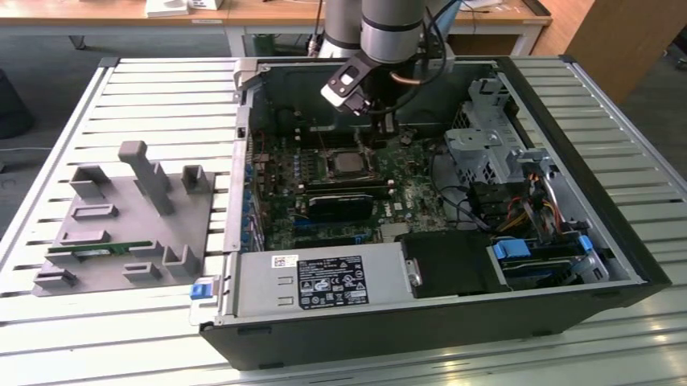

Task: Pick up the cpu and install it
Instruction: 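Close the cpu cover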

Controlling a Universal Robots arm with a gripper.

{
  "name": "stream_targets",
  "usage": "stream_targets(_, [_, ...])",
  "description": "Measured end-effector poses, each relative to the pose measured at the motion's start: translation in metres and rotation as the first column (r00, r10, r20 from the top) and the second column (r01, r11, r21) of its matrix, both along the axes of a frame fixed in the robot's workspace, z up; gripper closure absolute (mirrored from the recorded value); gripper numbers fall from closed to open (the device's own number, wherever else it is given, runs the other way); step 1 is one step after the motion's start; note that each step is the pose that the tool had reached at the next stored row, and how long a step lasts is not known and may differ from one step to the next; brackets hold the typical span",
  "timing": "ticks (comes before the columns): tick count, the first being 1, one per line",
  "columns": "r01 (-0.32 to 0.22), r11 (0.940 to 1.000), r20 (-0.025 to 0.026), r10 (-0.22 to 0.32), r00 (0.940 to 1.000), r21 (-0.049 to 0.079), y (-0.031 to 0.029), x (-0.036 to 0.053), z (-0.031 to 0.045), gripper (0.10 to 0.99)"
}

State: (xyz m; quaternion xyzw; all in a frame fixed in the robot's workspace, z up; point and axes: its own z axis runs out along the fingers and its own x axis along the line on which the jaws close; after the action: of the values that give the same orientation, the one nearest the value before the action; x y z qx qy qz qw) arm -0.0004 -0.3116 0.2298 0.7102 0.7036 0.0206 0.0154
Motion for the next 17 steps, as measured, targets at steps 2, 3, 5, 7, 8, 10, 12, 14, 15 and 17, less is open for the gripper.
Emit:
stream_targets(2, [0.000,1.0000,0.0000,0.000,1.0000,0.000,0.0000,-0.0026,-0.0009,0.980])
stream_targets(3, [0.000,1.0000,0.0001,0.000,1.0000,0.000,0.0000,-0.0040,-0.0014,0.980])
stream_targets(5, [0.000,1.0000,0.0000,0.000,1.0000,0.000,0.0000,-0.0070,-0.0023,0.980])
stream_targets(7, [0.000,1.0000,0.0001,0.000,1.0000,0.000,0.0000,-0.0106,-0.0034,0.980])
stream_targets(8, [0.000,1.0000,0.0000,0.000,1.0000,0.000,0.0000,-0.0126,-0.0038,0.980])
stream_targets(10, [0.000,1.0000,-0.0001,0.000,1.0000,0.000,0.0000,-0.0169,-0.0044,0.980])
stream_targets(12, [0.000,1.0000,0.0002,0.000,1.0000,0.000,0.0001,-0.0192,-0.0053,0.980])
stream_targets(14, [0.000,1.0000,0.0000,0.000,1.0000,0.000,0.0000,-0.0194,-0.0060,0.980])
stream_targets(15, [0.000,1.0000,0.0001,0.000,1.0000,0.000,0.0000,-0.0196,-0.0062,0.980])
stream_targets(17, [0.000,1.0000,0.0004,0.000,1.0000,0.000,0.0000,-0.0202,-0.0068,0.980])
